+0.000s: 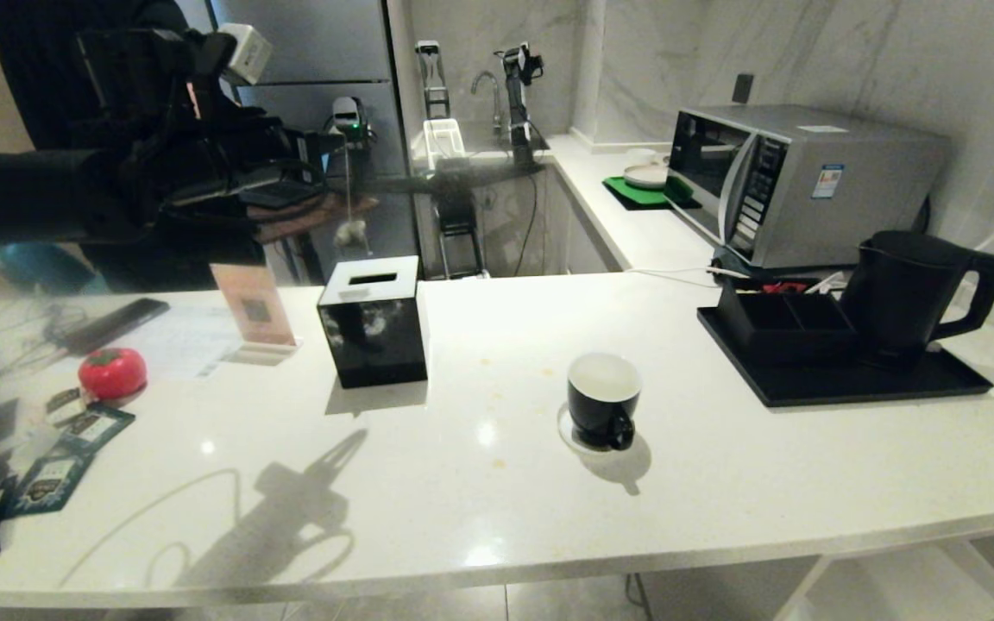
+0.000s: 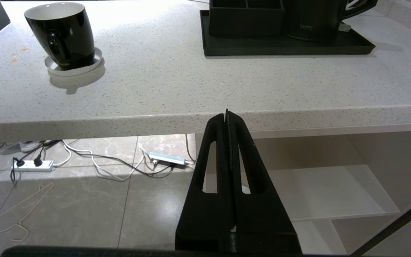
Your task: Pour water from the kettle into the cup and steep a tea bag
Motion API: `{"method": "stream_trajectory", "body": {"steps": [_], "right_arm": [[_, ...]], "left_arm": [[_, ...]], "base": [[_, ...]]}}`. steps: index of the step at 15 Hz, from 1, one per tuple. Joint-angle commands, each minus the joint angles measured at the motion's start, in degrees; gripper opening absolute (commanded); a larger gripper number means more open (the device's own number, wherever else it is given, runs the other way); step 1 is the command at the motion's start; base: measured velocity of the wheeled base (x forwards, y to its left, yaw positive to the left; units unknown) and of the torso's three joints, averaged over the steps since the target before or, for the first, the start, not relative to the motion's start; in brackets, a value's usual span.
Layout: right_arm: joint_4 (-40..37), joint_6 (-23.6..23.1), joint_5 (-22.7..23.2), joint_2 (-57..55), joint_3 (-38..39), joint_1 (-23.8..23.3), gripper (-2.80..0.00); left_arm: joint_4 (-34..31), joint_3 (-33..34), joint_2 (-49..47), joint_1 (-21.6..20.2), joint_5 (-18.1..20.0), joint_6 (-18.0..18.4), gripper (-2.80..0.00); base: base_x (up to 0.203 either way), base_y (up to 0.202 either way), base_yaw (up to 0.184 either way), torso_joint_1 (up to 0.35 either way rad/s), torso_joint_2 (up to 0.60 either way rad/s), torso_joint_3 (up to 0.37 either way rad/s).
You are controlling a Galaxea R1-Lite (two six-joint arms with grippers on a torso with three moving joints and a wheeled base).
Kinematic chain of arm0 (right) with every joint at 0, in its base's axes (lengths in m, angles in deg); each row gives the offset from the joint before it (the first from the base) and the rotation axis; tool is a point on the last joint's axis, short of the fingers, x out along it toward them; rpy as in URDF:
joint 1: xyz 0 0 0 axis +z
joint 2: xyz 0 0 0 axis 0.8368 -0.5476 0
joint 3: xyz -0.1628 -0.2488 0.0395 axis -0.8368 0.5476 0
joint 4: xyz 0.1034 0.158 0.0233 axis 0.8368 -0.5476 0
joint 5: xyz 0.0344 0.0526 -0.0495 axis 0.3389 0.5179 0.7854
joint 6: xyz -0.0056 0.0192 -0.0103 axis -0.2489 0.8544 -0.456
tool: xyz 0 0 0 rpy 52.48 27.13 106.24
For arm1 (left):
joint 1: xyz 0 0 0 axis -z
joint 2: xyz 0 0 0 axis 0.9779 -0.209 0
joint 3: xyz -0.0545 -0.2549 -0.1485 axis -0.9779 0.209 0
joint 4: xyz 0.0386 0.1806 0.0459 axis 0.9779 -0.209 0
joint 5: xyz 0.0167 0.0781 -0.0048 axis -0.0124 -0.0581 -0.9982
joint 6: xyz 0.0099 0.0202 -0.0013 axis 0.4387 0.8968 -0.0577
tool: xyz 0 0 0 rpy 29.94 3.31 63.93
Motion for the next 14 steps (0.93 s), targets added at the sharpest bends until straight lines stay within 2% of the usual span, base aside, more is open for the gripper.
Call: {"method": "stream_trajectory", "body": {"steps": [1,14], "right_arm": [[0.0,-0.1,0.0,0.0,0.0,0.0,-2.8],[0.0,0.0,0.0,0.0,0.0,0.0,-2.8]], "left_arm": [[0.1,0.9,-0.4,-0.7,0.1,0.7,-2.8],[4.0,1.6,-6.5,-1.0,0.3,1.3,-2.8]], "base": [[0.0,0.0,0.0,0.0,0.0,0.0],[0.0,0.0,0.0,0.0,0.0,0.0]]}}
